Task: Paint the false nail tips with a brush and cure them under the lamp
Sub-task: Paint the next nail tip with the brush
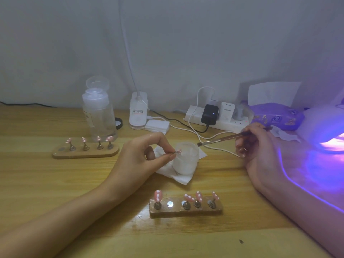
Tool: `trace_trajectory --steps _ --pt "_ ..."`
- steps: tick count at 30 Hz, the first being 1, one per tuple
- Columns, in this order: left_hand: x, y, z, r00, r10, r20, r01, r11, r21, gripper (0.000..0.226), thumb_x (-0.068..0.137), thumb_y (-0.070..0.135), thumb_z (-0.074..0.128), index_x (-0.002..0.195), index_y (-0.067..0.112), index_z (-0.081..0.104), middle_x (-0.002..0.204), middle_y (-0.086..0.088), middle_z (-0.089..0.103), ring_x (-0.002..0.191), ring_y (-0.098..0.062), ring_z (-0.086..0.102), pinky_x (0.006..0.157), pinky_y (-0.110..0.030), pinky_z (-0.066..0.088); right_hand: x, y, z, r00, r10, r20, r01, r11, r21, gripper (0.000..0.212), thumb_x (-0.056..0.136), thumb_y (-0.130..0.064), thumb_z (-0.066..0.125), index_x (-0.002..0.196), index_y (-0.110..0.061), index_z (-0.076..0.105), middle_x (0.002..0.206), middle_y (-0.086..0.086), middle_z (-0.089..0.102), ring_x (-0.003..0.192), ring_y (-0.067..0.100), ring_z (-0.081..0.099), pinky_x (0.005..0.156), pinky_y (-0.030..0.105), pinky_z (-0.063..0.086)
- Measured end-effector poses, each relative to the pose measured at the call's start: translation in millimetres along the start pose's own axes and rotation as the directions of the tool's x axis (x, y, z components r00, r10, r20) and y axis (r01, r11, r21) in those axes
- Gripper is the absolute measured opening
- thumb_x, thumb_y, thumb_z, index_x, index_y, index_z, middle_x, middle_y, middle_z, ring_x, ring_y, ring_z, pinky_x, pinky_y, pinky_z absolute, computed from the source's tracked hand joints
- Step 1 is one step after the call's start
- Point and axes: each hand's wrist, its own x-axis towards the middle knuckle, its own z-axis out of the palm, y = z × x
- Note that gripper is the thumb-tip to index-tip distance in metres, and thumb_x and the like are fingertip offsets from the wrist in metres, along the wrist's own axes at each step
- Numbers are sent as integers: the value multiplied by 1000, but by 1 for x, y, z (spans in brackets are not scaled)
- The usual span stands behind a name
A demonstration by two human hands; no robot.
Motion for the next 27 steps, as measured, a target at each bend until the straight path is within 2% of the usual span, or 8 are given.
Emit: trace_trajectory --steps 4,6,9,15,18,20,23,27 --pt "0 0 0 1000 -3 3 3 1000 -9 9 82 18 77 80 23 69 77 15 66 48 -5 39 51 -9 33 -5 0 3 974 -129 186 144 987 -73 16 84 -11 43 79 -21 54 64 -4 60 53 14 57 44 19 38" --pt "0 0 0 1000 -6 2 6 1000 -3 10 82 18 77 80 23 69 77 13 66 48 -5 40 51 -9 33 -6 0 1 960 -170 220 194 977 -90 18 78 -10 41 83 -22 52 65 -3 60 53 15 55 45 20 39" --pt "0 0 0 1000 -8 -1 8 1000 -1 10 82 19 77 80 24 69 77 9 66 48 -6 41 52 -10 33 -5 -3 0 950 -226 216 243 969 -53 18 76 -7 38 84 -20 48 65 -3 58 50 16 49 45 20 37" --pt "-1 1 0 1000 6 -8 -6 1000 18 13 82 16 78 78 24 68 77 11 65 49 -5 41 54 -8 34 1 -5 -3 966 -227 127 229 973 -6 14 76 -8 38 80 -18 46 64 3 55 44 19 45 41 19 36" --pt "-1 1 0 1000 6 -7 -6 1000 22 11 82 18 77 80 25 69 83 10 68 50 -6 42 55 -8 35 1 -3 -2 981 -150 125 144 988 55 16 89 -5 40 85 -19 48 60 -3 56 46 12 50 41 18 36" --pt "-1 1 0 1000 4 -9 -3 1000 23 10 82 18 77 80 24 69 84 10 68 50 -6 41 55 -9 36 -1 2 2 985 -41 170 31 998 62 21 97 -13 47 81 -22 55 60 -6 60 49 8 54 41 17 39" --pt "0 2 0 1000 9 -8 -9 1000 29 10 82 17 77 81 22 69 84 13 67 50 -6 41 54 -8 35 -4 7 6 967 107 233 -109 994 -6 18 86 -35 60 77 -21 55 59 0 65 46 9 54 42 16 39" --pt "0 3 0 1000 5 -11 -5 1000 13 10 83 14 77 80 20 70 77 18 65 48 -6 39 53 -7 34 -3 6 5 964 170 203 -169 985 -25 20 80 -38 64 73 -22 55 58 1 64 43 8 51 40 15 38"
